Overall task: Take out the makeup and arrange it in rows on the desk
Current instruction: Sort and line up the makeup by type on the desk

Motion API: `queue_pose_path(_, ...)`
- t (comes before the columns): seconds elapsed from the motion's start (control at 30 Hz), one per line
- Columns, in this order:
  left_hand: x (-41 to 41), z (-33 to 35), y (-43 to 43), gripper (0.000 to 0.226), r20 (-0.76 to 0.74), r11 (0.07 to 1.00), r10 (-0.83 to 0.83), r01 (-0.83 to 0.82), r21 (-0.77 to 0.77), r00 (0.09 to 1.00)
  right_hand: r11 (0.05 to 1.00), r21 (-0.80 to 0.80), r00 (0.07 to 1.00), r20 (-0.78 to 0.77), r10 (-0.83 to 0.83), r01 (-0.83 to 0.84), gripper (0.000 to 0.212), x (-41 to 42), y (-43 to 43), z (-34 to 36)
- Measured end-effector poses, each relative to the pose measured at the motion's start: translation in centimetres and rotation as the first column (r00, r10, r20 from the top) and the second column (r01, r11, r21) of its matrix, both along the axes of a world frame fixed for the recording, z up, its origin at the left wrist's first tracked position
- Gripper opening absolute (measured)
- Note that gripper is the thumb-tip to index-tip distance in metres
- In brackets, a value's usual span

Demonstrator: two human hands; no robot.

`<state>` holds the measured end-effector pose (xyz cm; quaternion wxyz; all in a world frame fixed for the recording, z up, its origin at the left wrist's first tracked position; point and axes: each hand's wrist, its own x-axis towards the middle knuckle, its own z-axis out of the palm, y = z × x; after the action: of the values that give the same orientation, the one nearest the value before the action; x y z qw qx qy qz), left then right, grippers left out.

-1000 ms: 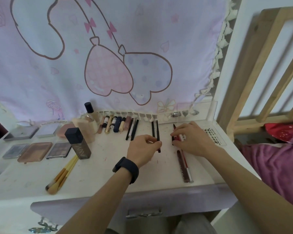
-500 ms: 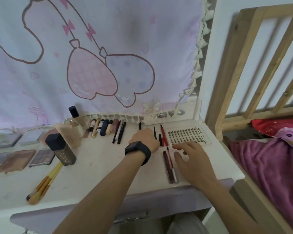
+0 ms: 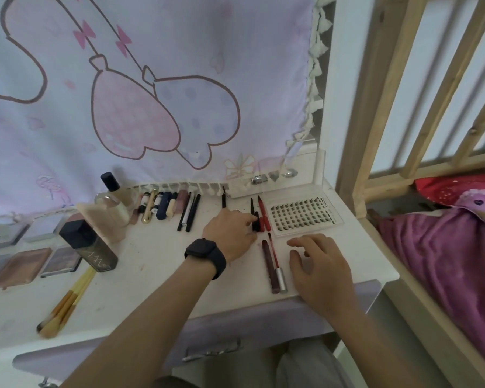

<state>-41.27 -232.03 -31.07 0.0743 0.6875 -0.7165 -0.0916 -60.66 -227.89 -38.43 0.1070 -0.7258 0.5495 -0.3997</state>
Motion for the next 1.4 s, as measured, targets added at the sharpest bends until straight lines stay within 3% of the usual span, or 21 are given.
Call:
queue_pose_path(0.33, -0.4, -0.3, -0.2, 0.032, 0.047, 0.994, -0.06, 0.064, -0.084, 0.997, 0.999, -0.045, 1.0, 0.012, -0.016, 0.016, 0.018, -0.1, -0.1, -0.5)
queue_pose_path(0.53, -0.3, -0.6, -0.1, 0.034, 0.067, 0.992, -0.061, 0.068, -0.108, 0.996, 0.993, -0.107, 0.994, -0.091, -0.065, 0.055, 0.014, 0.0, -0.2, -1.0)
queue_pose_path(0.73, -0.4, -0.6, -0.1, 0.033, 0.058, 0.991, -0.06, 0.067, -0.115, 0.996, 0.991, -0.062, 0.958, -0.256, -0.132, 0.12, 0.034, -0.2, 0.5, -1.3)
queue_pose_path(1.13, 0.7, -0.7, 0.3, 0.03, 0.0, 0.991, -0.051, 0.051, -0.125, 0.999, 0.996, -0.02, 0.964, -0.252, -0.088, 0.086, 0.046, -0.7, 1.0, -2.4)
queue_pose_path(1.3, 4.8, -0.1, 0.7, 0.03, -0.013, 0.953, 0.157, -0.155, -0.26, 0.987, 0.995, -0.026, 0.967, -0.234, -0.101, 0.098, 0.047, -0.5, 0.9, -2.2)
queue_pose_path(1.4, 7.5, -0.8, 0.6, 0.038, 0.092, 0.944, 0.292, -0.271, -0.19, 0.952, 0.994, -0.041, 0.968, -0.227, -0.111, 0.104, 0.047, -0.4, 0.9, -2.1)
